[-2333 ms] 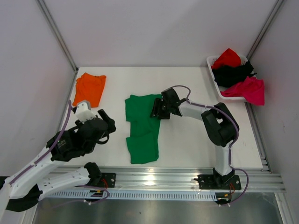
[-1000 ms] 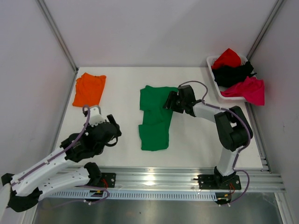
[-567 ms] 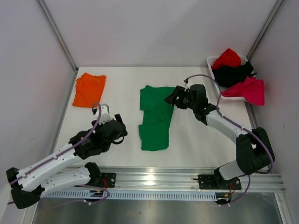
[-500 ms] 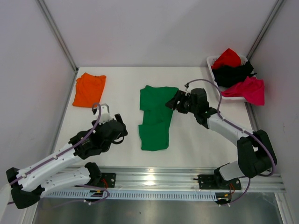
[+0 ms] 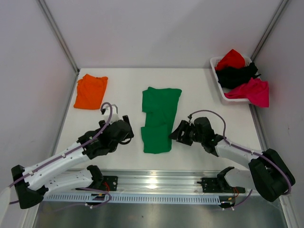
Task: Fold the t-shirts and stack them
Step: Fold the tshirt
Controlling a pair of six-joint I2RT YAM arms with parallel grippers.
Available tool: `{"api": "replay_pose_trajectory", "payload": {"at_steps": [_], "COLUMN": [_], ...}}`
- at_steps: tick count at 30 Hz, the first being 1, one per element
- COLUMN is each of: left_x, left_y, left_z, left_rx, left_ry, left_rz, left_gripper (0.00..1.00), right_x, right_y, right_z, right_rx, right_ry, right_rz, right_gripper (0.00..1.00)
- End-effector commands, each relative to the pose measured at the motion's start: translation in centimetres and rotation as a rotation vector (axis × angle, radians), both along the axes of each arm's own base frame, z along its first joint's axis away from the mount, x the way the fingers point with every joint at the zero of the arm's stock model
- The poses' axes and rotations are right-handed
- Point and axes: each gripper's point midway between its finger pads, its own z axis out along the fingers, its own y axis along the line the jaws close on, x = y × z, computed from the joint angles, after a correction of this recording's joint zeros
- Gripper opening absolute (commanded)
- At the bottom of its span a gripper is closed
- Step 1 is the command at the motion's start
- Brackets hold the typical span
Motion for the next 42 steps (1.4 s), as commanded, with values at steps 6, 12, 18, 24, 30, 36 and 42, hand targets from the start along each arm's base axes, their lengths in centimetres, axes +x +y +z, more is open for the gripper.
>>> {"api": "replay_pose_trajectory", "payload": {"at_steps": [6, 12, 18, 24, 30, 36, 42], "left_x": [0.8, 0.8, 0.9, 0.7, 0.5, 0.4, 0.2], "left_y": [-1.2, -1.2, -1.4, -1.4, -0.7, -0.8, -0.6], "left_z": [2.1, 2.5, 2.8, 2.9, 3.4, 3.3, 3.2], "left_rx": [-0.042, -0.042, -0.052, -0.057, -0.069, -0.078, -0.07], "left_ry": [-0.039, -0.046, -0.05, -0.047, -0.067, -0.066, -0.056], "left_rz": [-0.029, -0.032, -0.041, -0.043, -0.028, -0.034, -0.034], "left_gripper": [0.81, 0.81, 0.81, 0.81, 0.81, 0.81, 0.81], "right_x": [-2.7, -4.1, -4.1, -4.1, -4.5, -4.1, -3.6], "right_y": [1.7, 1.2, 0.9, 1.7, 2.0, 1.9, 2.9], "right_z": [0.6, -0.5, -0.5, -1.1, -1.7, -2.8, -3.8], "right_rx": [0.112, 0.1, 0.097, 0.119, 0.091, 0.058, 0.06], "right_ry": [0.019, 0.042, 0.03, 0.046, 0.057, 0.051, 0.064], "right_rz": [0.003, -0.006, -0.02, -0.001, 0.013, 0.007, 0.032], "right_gripper": [0.7, 0.7, 0.7, 0.7, 0.7, 0.7, 0.7]}}
